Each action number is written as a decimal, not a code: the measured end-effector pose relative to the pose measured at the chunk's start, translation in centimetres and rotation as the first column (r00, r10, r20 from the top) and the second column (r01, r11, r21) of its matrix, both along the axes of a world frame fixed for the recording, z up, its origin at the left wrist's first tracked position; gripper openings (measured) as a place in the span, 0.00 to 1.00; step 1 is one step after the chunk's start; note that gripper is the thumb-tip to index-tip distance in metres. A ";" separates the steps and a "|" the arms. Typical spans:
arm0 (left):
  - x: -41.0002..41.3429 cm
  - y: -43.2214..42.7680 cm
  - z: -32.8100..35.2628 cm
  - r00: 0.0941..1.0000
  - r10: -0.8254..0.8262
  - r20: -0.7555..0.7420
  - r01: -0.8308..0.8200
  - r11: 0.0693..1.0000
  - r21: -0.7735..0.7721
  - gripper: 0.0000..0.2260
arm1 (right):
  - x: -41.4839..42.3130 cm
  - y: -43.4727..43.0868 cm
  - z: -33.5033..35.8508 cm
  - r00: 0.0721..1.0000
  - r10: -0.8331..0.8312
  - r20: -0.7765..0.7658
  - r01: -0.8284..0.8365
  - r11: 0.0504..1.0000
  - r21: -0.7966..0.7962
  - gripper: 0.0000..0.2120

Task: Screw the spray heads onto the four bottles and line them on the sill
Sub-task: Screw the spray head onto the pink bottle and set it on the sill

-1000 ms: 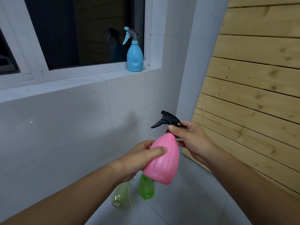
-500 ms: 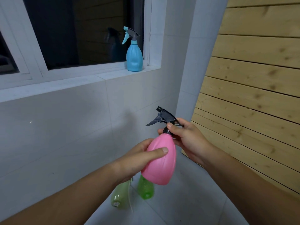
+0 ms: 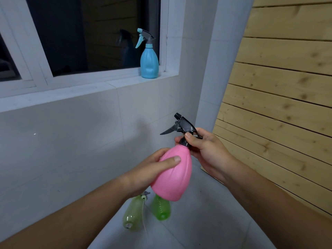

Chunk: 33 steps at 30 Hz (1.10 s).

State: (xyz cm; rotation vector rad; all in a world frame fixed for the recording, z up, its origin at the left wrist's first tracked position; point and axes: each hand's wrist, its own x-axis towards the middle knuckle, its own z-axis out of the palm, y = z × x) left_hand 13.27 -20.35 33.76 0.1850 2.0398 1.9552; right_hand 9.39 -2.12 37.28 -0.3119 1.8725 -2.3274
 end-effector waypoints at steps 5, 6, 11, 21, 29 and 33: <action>0.1 0.6 -0.3 0.995 0.076 -0.070 -0.081 0.994 -0.071 0.23 | 0.3 -0.2 0.1 1.000 -0.022 -0.021 0.022 1.000 0.007 0.05; 0.1 0.7 -0.3 0.991 0.101 -0.086 -0.108 0.991 -0.078 0.21 | 0.3 -0.2 0.1 0.999 -0.038 -0.027 0.038 0.999 0.012 0.05; 0.5 1.0 0.1 0.975 0.159 -0.158 -0.180 0.975 -0.133 0.18 | 0.0 -0.6 -0.3 0.995 -0.095 -0.034 0.096 0.994 0.041 0.05; -2.3 -0.8 0.8 0.980 0.193 -0.037 -0.187 0.974 0.130 0.29 | -0.5 -0.9 0.2 0.999 -0.009 -0.032 0.015 0.982 0.187 0.33; -7.0 -4.2 4.4 0.917 0.361 -0.170 -0.332 0.926 0.180 0.27 | -3.1 -4.6 3.4 0.971 0.137 -0.197 -0.067 0.942 0.328 0.30; -11.2 -7.3 9.7 0.888 0.357 -0.289 -0.338 0.934 0.115 0.23 | -8.5 -7.6 7.6 0.940 0.135 -0.313 -0.008 0.927 0.375 0.32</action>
